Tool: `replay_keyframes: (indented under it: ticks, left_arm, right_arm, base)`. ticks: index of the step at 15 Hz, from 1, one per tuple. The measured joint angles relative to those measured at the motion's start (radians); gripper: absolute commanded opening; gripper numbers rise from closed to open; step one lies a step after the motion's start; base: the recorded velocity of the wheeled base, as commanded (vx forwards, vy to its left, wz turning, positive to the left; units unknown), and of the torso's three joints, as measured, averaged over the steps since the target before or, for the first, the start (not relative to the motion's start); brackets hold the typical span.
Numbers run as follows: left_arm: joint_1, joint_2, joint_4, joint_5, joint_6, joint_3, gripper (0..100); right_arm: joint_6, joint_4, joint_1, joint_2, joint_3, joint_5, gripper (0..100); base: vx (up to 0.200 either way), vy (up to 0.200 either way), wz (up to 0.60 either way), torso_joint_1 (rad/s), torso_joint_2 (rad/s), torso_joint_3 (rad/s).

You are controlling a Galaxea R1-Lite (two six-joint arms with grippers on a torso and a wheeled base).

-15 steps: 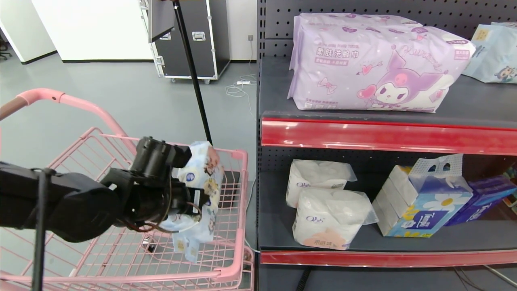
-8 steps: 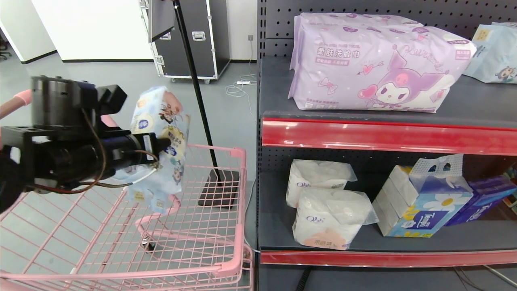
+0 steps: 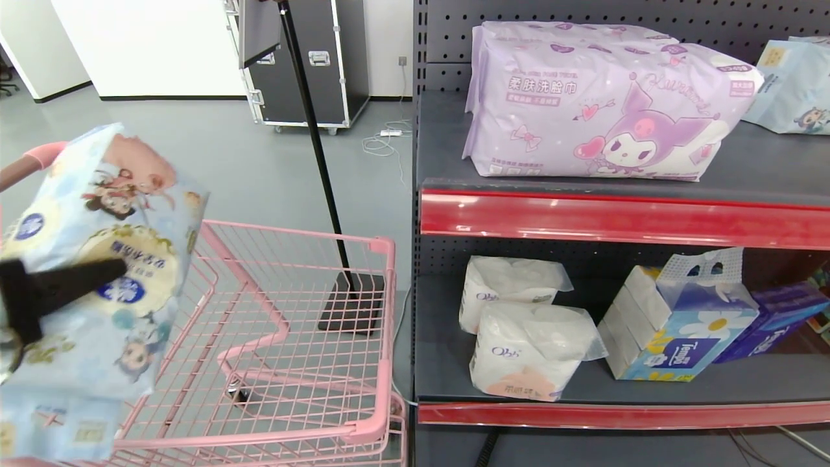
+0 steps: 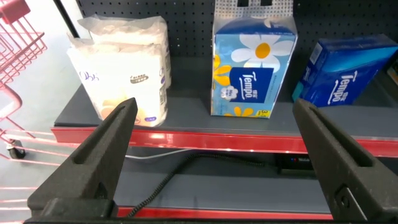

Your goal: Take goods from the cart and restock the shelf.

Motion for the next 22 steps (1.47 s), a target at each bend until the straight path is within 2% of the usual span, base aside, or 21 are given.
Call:
replay_keyframes:
  ticks: [2,3,10,16,22]
  left_arm:
    - [0.005,-0.148,0.135,-0.003,0.048,0.011,0]
    - [0.006,-0.214,0.165,-0.004,0.061,0.028,0]
    - [0.005,-0.631,0.199,-0.003,0.132,0.266,0]
    - [0.003,-0.697,0.147,-0.005,0.135,0.293,0]
    - [0.005,-0.72,0.147,-0.004,0.136,0.293,0]
  right_arm:
    - [0.0,0.0,0.0,0.0,0.0,0.0,100]
    - [-0.002,0.0,0.0,0.0,0.0,0.0,100]
    - [-0.004,0.0,0.001,0.0,0.0,0.014,100]
    - [-0.003,0.001,0.001,0.0,0.0,0.014,100]
    - [-0.001,0.0,0.001,0.0,0.0,0.014,100]
  base:
    - [0.0,0.0,0.0,0.0,0.0,0.0]
    - [0.0,0.0,0.0,0.0,0.0,0.0]
    - [0.0,0.0,0.0,0.0,0.0,0.0]
    - [0.0,0.0,0.0,0.005,-0.03,-0.022]
    - [0.0,0.0,0.0,0.097,-0.42,-0.321]
